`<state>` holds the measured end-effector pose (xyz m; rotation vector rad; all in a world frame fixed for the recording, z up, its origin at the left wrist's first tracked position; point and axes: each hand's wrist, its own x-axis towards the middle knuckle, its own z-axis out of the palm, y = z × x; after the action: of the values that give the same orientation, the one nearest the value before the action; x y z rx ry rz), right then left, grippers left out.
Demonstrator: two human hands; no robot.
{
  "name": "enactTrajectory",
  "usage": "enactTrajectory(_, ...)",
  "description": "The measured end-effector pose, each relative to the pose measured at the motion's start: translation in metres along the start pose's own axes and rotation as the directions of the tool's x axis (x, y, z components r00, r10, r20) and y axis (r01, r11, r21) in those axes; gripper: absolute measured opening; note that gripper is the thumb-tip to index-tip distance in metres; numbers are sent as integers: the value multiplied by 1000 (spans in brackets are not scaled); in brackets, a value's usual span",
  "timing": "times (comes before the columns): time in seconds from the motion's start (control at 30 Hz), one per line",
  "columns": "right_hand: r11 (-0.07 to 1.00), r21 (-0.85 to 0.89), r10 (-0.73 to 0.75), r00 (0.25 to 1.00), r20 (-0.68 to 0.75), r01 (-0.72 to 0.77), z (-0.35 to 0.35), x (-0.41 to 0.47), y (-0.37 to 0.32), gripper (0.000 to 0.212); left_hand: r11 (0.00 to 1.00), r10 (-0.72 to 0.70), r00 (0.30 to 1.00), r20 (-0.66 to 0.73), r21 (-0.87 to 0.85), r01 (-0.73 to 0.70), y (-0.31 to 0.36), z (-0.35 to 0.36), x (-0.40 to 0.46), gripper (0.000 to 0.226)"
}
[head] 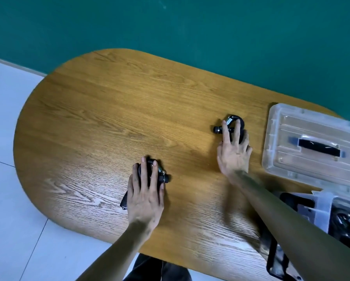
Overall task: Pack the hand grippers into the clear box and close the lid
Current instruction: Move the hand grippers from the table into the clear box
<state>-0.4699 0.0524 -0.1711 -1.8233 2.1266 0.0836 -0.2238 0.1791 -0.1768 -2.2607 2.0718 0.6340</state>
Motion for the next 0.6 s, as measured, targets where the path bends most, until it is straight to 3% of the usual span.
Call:
enactTrajectory(0.23, 995, -84, -53, 998, -34, 50, 6, -19, -6, 79, 998, 18, 1000, 8, -67, -17, 5, -4, 1, 64)
enactTrajectory(0.37, 991, -119, -64, 998, -23, 60, 10, -31, -15, 82, 998, 3, 999, 31, -63, -1, 10, -7, 0, 98)
enactTrajectory(0.6, 993, -91, -78, 997, -7, 77, 14, -56, -22, 81, 1000, -7, 997, 81, 21, 5, 11, -12, 4, 99)
